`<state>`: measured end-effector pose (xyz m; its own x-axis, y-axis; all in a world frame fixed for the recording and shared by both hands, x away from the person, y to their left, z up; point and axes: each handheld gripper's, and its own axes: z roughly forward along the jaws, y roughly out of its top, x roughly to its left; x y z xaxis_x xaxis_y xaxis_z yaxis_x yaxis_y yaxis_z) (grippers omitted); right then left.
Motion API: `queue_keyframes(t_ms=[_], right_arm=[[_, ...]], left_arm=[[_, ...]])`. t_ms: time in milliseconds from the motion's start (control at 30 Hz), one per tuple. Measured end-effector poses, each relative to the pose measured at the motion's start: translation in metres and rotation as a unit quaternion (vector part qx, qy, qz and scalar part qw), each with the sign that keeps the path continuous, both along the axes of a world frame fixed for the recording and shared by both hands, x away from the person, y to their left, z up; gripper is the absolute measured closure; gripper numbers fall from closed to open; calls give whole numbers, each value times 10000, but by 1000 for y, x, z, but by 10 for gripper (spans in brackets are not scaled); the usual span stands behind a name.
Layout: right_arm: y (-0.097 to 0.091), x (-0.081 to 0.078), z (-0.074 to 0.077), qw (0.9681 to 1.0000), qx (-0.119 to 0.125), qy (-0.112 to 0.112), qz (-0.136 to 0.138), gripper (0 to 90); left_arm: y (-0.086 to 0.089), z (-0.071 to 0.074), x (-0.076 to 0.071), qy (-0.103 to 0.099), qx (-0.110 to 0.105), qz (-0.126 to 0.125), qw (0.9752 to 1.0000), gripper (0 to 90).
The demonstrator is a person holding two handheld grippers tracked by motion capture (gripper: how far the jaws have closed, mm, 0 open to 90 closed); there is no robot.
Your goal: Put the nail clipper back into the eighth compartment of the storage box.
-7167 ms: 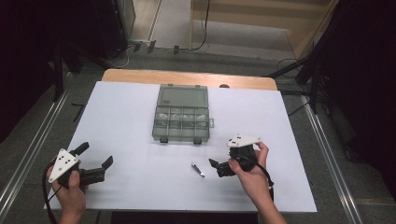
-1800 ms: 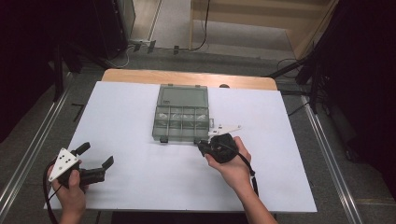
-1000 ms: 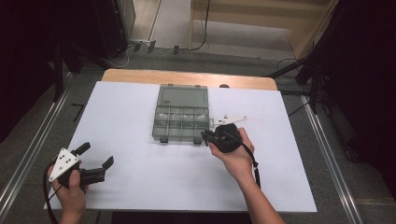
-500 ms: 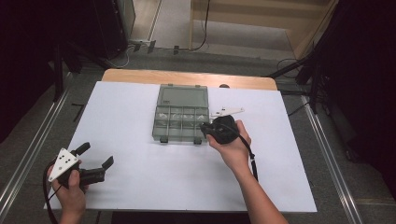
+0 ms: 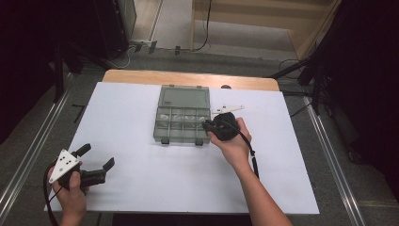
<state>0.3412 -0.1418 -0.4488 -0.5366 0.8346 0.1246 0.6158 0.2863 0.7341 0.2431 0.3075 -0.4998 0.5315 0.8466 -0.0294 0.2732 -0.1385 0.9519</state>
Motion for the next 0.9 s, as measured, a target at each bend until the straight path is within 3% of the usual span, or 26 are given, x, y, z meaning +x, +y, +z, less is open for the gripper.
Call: queue_keyframes(t_ms=[900], right_arm=[[0,4,-24,9996,-207,187,48,817]], left_arm=[[0,0,0,2,4,-2,10000,0]])
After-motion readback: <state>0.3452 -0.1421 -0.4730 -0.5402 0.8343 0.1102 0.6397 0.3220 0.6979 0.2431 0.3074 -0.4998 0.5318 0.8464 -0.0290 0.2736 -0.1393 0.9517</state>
